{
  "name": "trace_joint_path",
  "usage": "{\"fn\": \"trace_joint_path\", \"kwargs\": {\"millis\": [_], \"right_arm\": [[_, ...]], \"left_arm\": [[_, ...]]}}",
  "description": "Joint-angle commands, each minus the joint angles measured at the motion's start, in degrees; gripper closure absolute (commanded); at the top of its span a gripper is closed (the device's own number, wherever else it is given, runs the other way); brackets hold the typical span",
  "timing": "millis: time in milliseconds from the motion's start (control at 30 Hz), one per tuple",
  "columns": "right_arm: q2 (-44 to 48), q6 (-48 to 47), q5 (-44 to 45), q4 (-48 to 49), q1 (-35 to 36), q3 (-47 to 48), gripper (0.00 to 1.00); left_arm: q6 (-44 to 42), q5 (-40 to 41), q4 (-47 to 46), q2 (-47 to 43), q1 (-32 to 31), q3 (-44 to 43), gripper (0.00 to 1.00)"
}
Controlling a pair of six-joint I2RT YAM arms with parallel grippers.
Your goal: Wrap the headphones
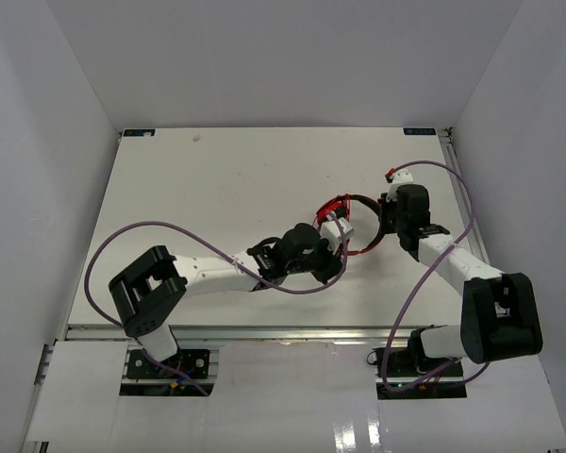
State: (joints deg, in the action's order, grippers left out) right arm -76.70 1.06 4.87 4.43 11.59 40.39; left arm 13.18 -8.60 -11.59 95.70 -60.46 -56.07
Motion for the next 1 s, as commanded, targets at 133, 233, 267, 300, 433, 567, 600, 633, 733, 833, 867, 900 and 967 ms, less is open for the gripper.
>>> {"fn": "trace_joint_path", "kwargs": {"millis": [133,233,267,300,433,567,600,633,733,833,867,900,967], "right_arm": [[-7.62,-0.79,-7.36,5.33,1.24,6.35,0.92],[-11.27,-0.59,-9.21,4.11,1.31,8.29,0.92],[-12.29,-0.44,-9.47,3.86,1.33,9.22,0.92],[-13.27,-0.27,-9.68,3.59,1.37,10.22,0.92],[-17.36,0.25,-9.97,2.63,1.86,12.86,0.92],[-19.55,0.66,-10.21,2.19,2.38,14.90,0.92],[-19.84,0.62,-10.45,2.09,2.39,15.12,0.92],[-19.99,0.66,-10.96,2.02,2.39,15.31,0.92],[-19.63,0.13,-11.49,1.98,2.39,14.88,0.77],[-16.85,-0.68,-11.39,2.07,2.04,13.48,0.54],[-15.98,-0.82,-11.48,2.07,1.76,13.07,0.46],[-14.41,-1.08,-11.61,2.07,1.56,12.28,0.38],[-11.00,-2.77,-11.77,1.66,0.73,11.23,0.29]], "left_arm": [[-7.64,-1.77,14.10,3.71,6.55,-11.64,1.00],[-7.70,-4.87,14.46,4.95,8.67,-12.46,1.00],[-7.68,-5.43,14.69,5.17,9.20,-12.59,1.00],[-7.64,-5.80,14.90,5.44,9.64,-12.75,1.00],[-7.64,-6.95,15.22,6.63,11.12,-13.45,0.98],[-7.23,-7.72,15.62,8.10,11.66,-14.38,0.92],[-7.06,-7.89,15.56,8.19,11.68,-14.56,0.91],[-6.82,-8.34,15.59,8.71,11.62,-14.75,0.89],[-5.84,-8.94,15.26,9.08,11.64,-14.49,0.79],[-4.71,-9.54,14.09,7.23,11.68,-12.91,0.67],[-4.48,-9.79,13.75,6.24,11.67,-12.14,0.64],[-4.48,-10.12,13.36,4.93,11.61,-11.09,0.60],[-4.19,-10.38,12.95,2.83,11.61,-9.54,0.55]]}}
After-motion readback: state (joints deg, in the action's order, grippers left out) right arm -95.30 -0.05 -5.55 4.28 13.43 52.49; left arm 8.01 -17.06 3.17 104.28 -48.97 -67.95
